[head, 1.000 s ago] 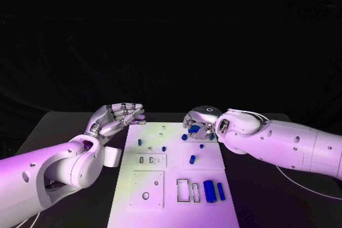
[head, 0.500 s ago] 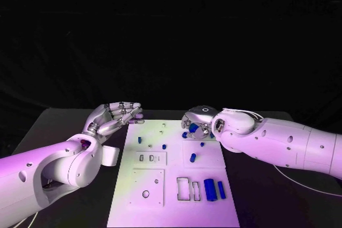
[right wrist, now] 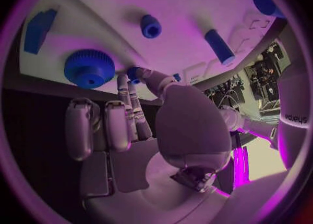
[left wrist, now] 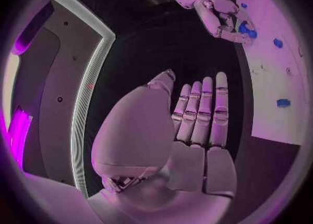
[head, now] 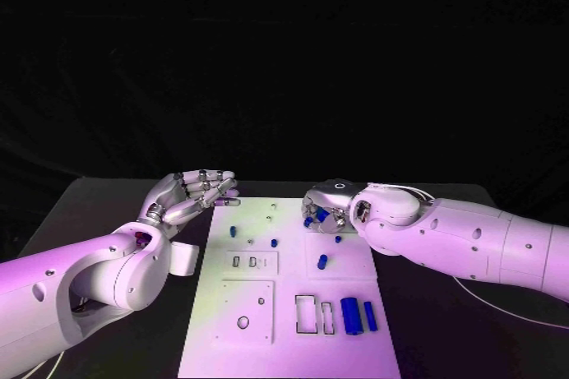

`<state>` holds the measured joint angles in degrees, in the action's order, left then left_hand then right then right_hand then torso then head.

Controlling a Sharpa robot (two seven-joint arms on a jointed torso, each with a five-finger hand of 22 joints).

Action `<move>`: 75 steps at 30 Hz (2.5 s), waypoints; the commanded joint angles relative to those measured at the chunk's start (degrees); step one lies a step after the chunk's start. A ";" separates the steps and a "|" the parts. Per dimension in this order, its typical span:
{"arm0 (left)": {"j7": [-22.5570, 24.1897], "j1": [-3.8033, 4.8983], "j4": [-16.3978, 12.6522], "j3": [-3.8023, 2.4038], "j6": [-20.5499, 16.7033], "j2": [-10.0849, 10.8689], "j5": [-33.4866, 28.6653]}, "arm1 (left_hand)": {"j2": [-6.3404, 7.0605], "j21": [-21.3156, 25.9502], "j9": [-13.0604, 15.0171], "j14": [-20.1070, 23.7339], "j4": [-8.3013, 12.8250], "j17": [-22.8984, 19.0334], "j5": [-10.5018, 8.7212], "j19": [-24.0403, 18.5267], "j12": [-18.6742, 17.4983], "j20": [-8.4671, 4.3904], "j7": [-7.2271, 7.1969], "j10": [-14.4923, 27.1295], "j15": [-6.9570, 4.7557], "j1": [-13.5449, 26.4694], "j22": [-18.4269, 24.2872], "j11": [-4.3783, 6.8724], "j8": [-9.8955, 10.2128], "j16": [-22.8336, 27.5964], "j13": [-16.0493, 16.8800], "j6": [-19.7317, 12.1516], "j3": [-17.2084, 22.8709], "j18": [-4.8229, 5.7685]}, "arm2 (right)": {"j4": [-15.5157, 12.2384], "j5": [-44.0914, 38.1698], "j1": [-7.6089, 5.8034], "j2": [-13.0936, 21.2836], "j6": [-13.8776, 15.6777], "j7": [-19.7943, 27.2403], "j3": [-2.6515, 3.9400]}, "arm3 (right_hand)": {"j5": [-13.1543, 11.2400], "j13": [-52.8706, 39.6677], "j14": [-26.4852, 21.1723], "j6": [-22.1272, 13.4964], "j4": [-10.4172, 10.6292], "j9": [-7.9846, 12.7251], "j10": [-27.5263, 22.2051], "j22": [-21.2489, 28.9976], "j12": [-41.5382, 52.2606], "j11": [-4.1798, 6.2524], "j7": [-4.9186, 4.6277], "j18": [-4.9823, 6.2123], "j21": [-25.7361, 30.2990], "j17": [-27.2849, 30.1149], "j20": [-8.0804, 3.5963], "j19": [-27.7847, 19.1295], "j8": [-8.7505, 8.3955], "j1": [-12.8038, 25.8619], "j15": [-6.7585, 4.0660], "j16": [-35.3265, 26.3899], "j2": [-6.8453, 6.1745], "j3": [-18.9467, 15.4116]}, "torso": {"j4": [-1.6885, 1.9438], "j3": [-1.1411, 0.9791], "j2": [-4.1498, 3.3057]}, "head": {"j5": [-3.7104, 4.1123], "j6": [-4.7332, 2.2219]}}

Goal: Assemble the parts on the task board

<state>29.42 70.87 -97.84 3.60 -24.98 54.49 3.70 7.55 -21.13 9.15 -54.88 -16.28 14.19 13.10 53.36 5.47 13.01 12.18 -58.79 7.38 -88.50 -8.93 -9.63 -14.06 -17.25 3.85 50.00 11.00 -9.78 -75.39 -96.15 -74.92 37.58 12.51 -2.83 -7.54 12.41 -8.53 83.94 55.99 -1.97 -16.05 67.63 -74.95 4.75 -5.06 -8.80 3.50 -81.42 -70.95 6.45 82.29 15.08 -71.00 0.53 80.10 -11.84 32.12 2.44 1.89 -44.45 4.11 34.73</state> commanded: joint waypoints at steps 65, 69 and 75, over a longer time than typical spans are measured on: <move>-0.97 0.17 1.09 -0.06 1.40 -1.13 -0.52 | 0.42 -0.71 0.01 -0.11 0.41 0.34 -0.36 0.70 -0.87 -0.15 0.35 -0.09 0.01 -0.54 -0.23 -0.22 0.49 0.21 -0.07 -0.14 0.82 -0.65 | 9.48 4.69 1.51 -11.14 16.10 -1.38 0.63 | -2.84 -1.72 2.72 3.17 0.73 -3.68 3.96 -5.58 0.70 1.43 1.52 -1.32 -2.91 -0.31 -1.04 1.86 3.29 -0.65 -1.23 0.96 2.66 2.55 | 0.59 0.24 -1.42 | -0.52 -1.39; -0.99 0.44 0.99 -0.06 1.32 -0.97 -0.52 | 0.42 -0.71 0.01 -0.11 0.41 0.34 -0.36 0.70 -0.87 -0.15 0.35 -0.09 0.01 -0.54 -0.23 -0.22 0.49 0.21 -0.07 -0.14 0.82 -0.65 | 9.03 4.76 1.50 -11.04 17.04 -1.47 0.63 | -2.84 -1.75 2.73 3.11 0.76 -3.72 3.99 -5.65 0.69 1.43 1.51 -1.33 -2.95 -0.33 -1.03 1.89 3.28 -0.61 -1.21 0.98 2.63 2.55 | 0.55 0.24 -1.57 | -0.57 -1.47; -1.00 1.03 0.75 -0.05 1.20 -0.71 -0.52 | 0.42 -0.71 0.01 -0.11 0.41 0.34 -0.36 0.70 -0.87 -0.15 0.35 -0.09 0.01 -0.54 -0.23 -0.22 0.49 0.21 -0.07 -0.14 0.82 -0.65 | 8.19 4.74 1.40 -10.65 17.91 -1.69 0.65 | -2.85 -1.79 2.73 3.10 0.77 -3.77 4.09 -5.86 0.73 1.45 1.51 -1.38 -3.08 -0.38 -1.02 2.01 3.29 -0.60 -1.21 1.01 2.63 2.55 | 0.39 0.35 -1.89 | -0.71 -1.61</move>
<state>28.20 71.76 -96.87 3.59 -24.60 53.82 3.33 7.76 -21.58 9.14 -54.87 -15.79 14.46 13.10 53.55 4.81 12.82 12.18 -58.79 7.39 -88.73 -9.08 -9.63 -13.83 -17.25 3.85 50.00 11.48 -9.75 -66.86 -91.32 -73.50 26.98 29.23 -5.16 -6.91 9.38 -10.25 83.92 58.82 -1.35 -18.80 71.55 -74.95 5.62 -3.50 -7.27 2.63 -84.41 -71.27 5.75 83.81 18.14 -72.17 -0.33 80.88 -9.31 34.63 2.91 2.20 -46.17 3.39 33.09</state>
